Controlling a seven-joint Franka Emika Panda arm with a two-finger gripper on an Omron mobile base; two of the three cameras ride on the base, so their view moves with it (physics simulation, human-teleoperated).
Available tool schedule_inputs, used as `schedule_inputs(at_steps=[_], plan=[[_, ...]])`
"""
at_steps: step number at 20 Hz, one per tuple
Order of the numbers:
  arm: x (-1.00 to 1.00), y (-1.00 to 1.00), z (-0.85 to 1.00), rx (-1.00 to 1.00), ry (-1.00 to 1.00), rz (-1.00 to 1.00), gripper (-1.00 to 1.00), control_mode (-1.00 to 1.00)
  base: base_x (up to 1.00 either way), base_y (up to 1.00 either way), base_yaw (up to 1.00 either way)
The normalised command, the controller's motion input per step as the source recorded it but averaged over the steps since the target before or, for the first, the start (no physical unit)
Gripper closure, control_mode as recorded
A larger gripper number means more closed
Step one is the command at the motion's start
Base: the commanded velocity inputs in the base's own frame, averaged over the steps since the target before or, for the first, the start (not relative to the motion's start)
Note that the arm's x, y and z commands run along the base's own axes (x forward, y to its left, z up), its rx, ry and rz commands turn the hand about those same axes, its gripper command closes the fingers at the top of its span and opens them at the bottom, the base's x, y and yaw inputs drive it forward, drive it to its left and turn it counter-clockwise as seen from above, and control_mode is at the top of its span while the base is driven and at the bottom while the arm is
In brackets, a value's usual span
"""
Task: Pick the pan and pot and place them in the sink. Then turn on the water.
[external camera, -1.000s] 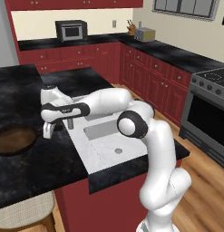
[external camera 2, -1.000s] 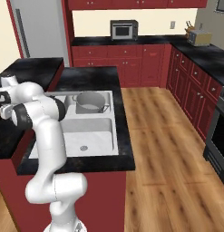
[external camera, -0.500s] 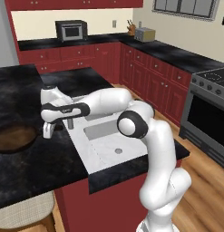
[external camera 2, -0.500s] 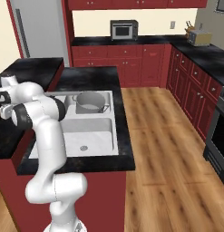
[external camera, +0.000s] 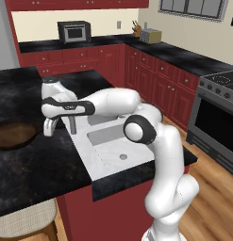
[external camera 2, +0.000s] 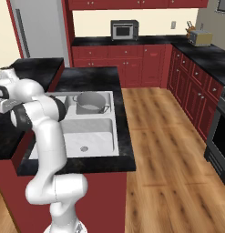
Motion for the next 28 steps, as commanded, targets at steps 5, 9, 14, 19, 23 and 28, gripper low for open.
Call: schedule_inputs(at_steps=[5, 9, 14, 19, 23, 28], plan=[[-0.31, -0.11, 0.79, 0.01, -0.01, 0.0, 1.0, -1.0, 0.0, 0.0, 0.0], [-0.62, -0.28, 0.82, 0.01, -0.07, 0.0, 1.0, -1.0, 0.0, 0.0, 0.0], [-0.86, -0.45, 0.68, 0.01, -0.07, 0.0, 1.0, -1.0, 0.0, 0.0, 0.0], [-0.72, -0.57, 0.57, 0.0, -0.01, 0.0, 1.0, -1.0, 0.0, 0.0, 0.0], [-0.46, -0.72, 0.45, 0.0, 0.0, 0.0, 1.0, -1.0, 0.0, 0.0, 0.0], [-0.51, -0.67, 0.31, 0.0, 0.0, 0.0, 1.0, -1.0, 0.0, 0.0, 0.0]])
